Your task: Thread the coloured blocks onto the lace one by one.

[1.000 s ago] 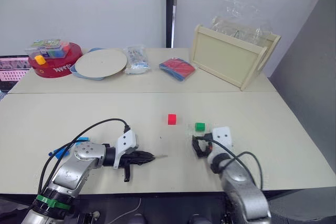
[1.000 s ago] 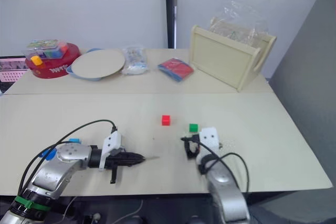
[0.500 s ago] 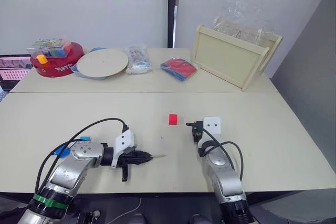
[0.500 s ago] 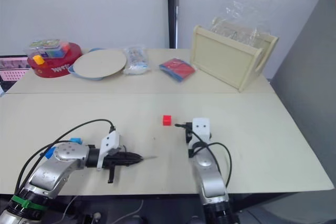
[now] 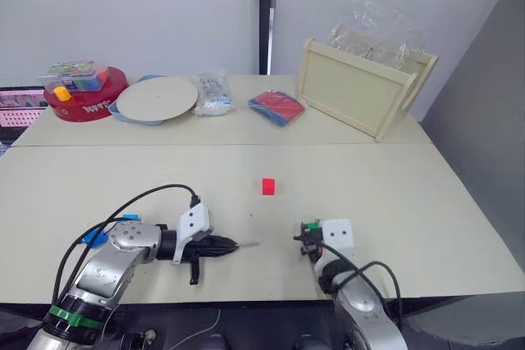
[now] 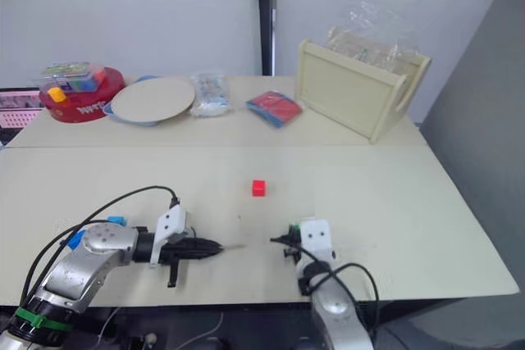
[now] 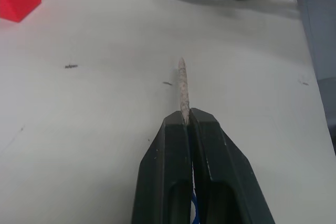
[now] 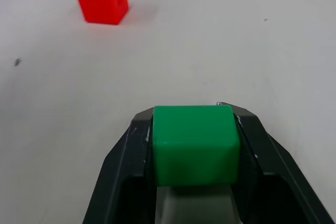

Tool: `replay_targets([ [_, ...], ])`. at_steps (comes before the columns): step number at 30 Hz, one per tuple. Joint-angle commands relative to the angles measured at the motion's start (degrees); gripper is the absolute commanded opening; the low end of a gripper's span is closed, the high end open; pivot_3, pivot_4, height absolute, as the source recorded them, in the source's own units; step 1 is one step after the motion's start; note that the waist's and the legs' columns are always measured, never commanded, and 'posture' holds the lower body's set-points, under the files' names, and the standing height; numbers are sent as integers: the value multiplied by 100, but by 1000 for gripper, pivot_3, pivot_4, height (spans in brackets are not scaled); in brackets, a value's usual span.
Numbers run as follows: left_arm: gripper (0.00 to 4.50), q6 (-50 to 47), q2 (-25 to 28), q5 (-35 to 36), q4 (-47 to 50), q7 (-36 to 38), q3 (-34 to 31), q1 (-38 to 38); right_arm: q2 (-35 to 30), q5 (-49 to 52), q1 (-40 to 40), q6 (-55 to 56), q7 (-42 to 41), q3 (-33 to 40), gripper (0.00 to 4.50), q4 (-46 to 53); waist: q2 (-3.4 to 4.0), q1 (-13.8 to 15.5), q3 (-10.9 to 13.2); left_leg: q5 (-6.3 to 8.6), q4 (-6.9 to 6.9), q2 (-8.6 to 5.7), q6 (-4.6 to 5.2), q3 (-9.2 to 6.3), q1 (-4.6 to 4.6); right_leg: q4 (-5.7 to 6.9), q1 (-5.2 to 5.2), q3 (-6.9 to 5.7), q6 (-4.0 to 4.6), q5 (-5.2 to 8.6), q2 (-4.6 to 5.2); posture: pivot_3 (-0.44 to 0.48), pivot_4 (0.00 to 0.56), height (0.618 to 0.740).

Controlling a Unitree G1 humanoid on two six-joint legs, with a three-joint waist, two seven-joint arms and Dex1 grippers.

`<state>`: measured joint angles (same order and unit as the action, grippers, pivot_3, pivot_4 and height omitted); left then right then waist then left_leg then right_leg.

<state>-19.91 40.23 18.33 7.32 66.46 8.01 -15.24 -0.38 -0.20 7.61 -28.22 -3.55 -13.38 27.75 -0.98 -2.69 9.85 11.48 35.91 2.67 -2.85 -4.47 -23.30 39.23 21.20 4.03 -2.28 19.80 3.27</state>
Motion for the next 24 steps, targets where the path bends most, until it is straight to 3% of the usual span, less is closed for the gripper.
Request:
replay_targets([
  [1,0,2,-39,31,109,-17,14,-73,-8,281,-122,-204,-354,-211,1219,-61,0,-14,0,0,0,0,0,0,3,0,-2,0,0,0,0,0,150,740],
  [7,0,-70,-43,38,203,-52,50,-86,-5,392,-200,-573,-511,-188,1219,-234,-9,-26,-6,0,-1,5,0,0,4,0,-1,0,0,0,-5,0,150,740],
  [9,0,-86,-29,43,216,-64,43,-84,-77,368,-281,-443,-580,-192,2274,-257,-11,-27,-7,0,-2,6,0,0,5,0,-2,0,0,0,-6,0,150,740],
  [13,0,-164,-17,77,275,-114,-9,-90,-358,563,-424,-275,-936,33,3620,-27,-11,-11,-7,0,-1,5,0,1,3,0,-2,0,0,0,-5,0,150,740],
  [15,0,-183,-26,68,289,-143,-23,-92,-865,834,-677,-376,-1533,216,4303,201,-10,10,-6,0,0,4,0,1,2,-1,-2,0,0,0,-5,0,150,740],
  [19,0,-203,-61,66,348,-224,-22,-75,-2198,1687,-1446,-663,-3142,549,4408,229,-9,24,-4,0,12,-6,0,1,-5,-2,-5,-1,0,0,5,0,150,740],
  [24,0,-229,-100,68,441,-303,10,-28,-3582,2216,-2568,-337,-5367,410,4408,-825,-8,13,-2,2,8,-3,4,-1,-2,-9,-10,-4,0,0,0,0,150,740],
])
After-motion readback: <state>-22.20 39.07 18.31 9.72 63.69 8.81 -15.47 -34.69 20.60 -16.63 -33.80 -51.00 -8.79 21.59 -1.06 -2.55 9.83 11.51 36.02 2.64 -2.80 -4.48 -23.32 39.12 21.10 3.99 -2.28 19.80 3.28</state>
